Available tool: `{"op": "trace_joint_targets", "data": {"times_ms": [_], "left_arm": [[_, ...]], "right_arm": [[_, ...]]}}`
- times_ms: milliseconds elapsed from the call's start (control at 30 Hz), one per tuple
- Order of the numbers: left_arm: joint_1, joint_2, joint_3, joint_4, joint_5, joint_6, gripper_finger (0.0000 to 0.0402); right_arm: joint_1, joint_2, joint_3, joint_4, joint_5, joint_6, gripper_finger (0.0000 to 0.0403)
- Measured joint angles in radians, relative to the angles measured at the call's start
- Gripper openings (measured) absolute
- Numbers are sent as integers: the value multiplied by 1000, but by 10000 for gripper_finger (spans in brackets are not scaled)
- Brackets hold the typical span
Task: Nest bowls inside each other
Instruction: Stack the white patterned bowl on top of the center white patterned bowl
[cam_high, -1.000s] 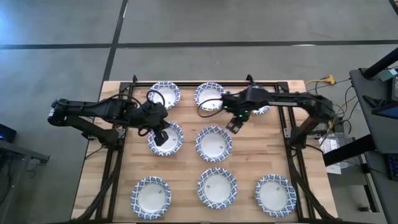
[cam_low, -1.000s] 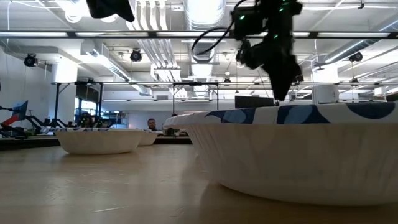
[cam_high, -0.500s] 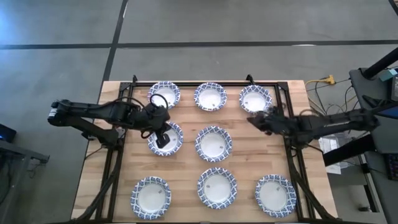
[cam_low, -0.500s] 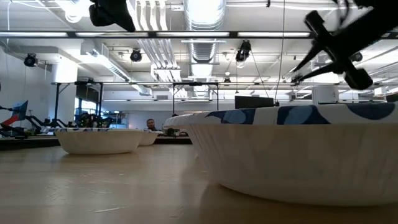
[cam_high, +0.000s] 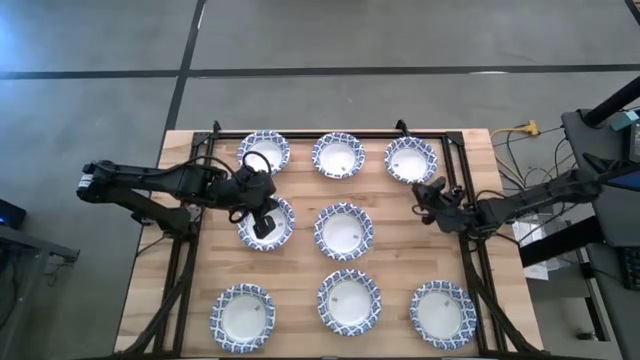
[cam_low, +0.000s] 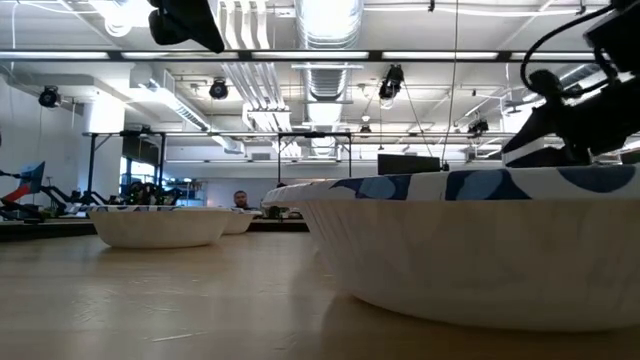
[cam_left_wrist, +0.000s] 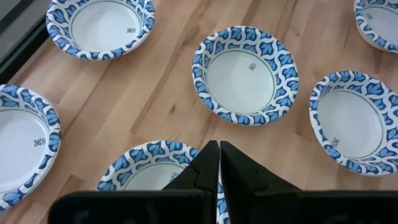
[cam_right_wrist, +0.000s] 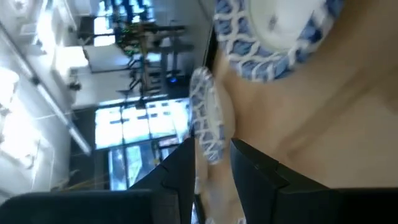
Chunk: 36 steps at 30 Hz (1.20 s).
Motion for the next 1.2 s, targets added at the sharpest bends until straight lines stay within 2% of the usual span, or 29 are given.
{"op": "trace_joint_targets", "data": {"times_ms": [133, 267, 567, 833, 1200], "left_arm": [[0, 0, 2, 1, 0, 5, 0], [0, 0, 2, 0, 0, 8, 0], [0, 0, 3, 0, 0, 8, 0], [0, 0, 3, 0, 0, 7, 0], [0, 0, 0, 6, 1, 8, 0]], "right_arm": [[-103, 14, -18, -8, -153, -16, 95], [-178, 14, -32, -6, -177, -26, 95], [-307, 75, -34, -8, -309, -49, 95], [-401, 97, -33, -7, -331, -56, 95], [-458, 191, -33, -7, -383, -59, 95]]}}
